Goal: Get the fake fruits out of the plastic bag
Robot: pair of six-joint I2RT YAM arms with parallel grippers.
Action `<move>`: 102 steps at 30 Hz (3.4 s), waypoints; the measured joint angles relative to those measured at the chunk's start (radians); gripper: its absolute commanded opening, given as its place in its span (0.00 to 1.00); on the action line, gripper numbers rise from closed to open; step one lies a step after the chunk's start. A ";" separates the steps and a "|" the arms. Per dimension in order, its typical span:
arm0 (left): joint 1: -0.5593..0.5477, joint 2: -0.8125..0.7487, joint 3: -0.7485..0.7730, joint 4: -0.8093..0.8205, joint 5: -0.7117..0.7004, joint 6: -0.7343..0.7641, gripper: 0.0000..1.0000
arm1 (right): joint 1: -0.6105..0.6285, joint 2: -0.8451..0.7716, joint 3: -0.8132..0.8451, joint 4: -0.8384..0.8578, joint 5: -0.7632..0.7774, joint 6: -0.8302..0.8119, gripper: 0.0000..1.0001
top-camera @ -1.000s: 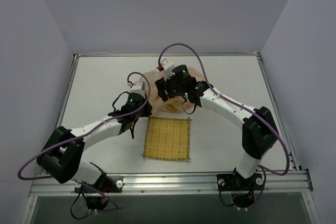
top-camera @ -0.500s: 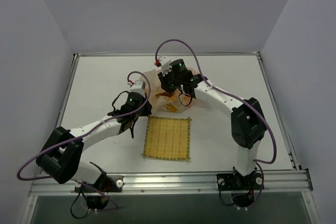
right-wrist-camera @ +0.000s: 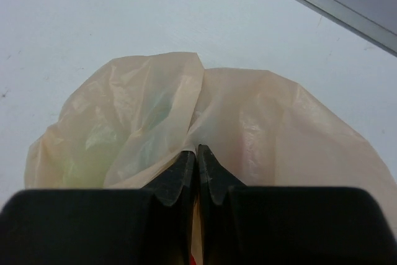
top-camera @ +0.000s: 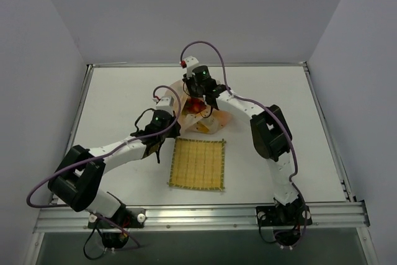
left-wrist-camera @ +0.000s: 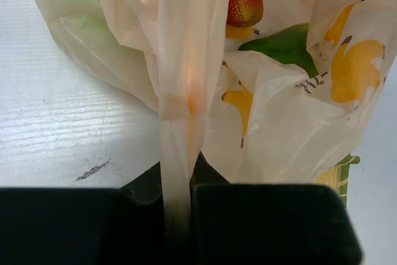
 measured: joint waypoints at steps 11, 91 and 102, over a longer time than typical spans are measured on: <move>0.000 0.011 0.025 0.016 0.002 0.000 0.09 | -0.007 0.129 0.085 0.098 0.029 0.045 0.18; 0.158 0.129 0.652 -0.584 0.143 0.283 0.02 | 0.061 -0.608 -0.589 0.001 0.125 0.330 0.39; 0.153 0.129 0.650 -0.583 0.113 0.283 0.02 | 0.082 -0.283 -0.333 0.023 0.086 0.208 0.51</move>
